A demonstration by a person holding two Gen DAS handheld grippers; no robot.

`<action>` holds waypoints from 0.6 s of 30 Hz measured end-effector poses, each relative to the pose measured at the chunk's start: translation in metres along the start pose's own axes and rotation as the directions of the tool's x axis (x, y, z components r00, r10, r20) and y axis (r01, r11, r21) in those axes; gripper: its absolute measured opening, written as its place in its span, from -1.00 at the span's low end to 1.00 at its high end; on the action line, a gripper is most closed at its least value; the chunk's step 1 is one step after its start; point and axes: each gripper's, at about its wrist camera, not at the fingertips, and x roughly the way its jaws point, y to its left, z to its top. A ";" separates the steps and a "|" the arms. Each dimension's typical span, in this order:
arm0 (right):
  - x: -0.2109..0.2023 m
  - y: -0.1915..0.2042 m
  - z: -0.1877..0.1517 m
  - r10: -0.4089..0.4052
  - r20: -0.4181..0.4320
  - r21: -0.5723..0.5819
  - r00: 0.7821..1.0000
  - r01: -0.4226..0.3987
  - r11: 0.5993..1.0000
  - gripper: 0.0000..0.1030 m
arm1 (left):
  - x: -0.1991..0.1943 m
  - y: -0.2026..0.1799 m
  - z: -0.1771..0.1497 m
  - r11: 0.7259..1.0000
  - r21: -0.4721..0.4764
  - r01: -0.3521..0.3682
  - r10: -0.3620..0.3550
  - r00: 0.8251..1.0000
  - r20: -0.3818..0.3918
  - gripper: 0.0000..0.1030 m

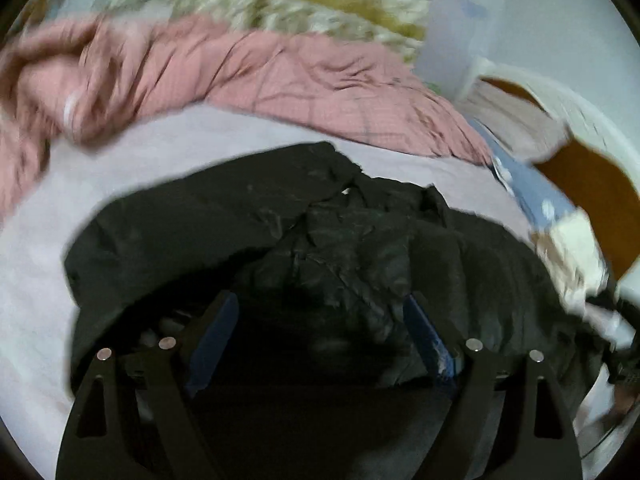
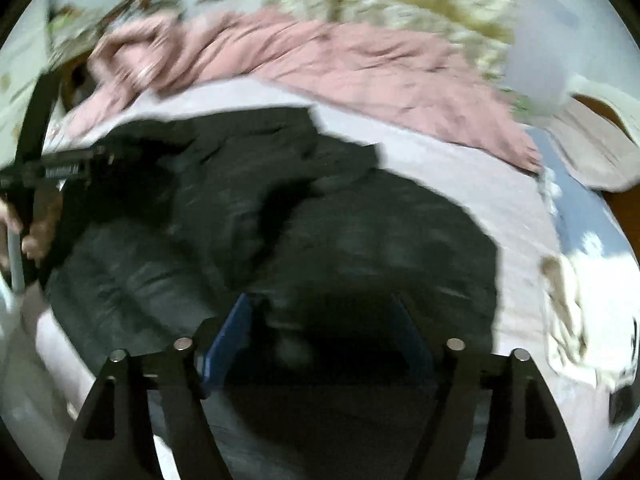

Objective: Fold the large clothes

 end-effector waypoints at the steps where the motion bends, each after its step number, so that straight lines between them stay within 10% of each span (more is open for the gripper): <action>1: 0.002 -0.011 -0.003 -0.017 -0.004 0.035 1.000 0.017 0.999 0.51 | 0.007 0.005 0.001 0.998 -0.056 0.009 -0.010 1.000 -0.011 0.62; 14: 0.050 -0.090 -0.018 -0.001 -0.071 0.256 0.998 0.019 0.967 0.51 | 0.066 0.009 -0.001 0.995 -0.002 -0.097 0.095 0.981 -0.168 0.55; 16: 0.059 -0.090 -0.017 0.008 -0.080 0.263 0.997 0.013 0.965 0.51 | 0.063 0.002 -0.004 0.993 0.044 -0.112 0.118 0.983 -0.143 0.36; 18: 0.069 -0.089 -0.015 0.015 -0.087 0.272 0.996 0.009 0.962 0.51 | 0.060 -0.006 -0.005 0.991 0.084 -0.100 0.110 0.985 -0.129 -0.56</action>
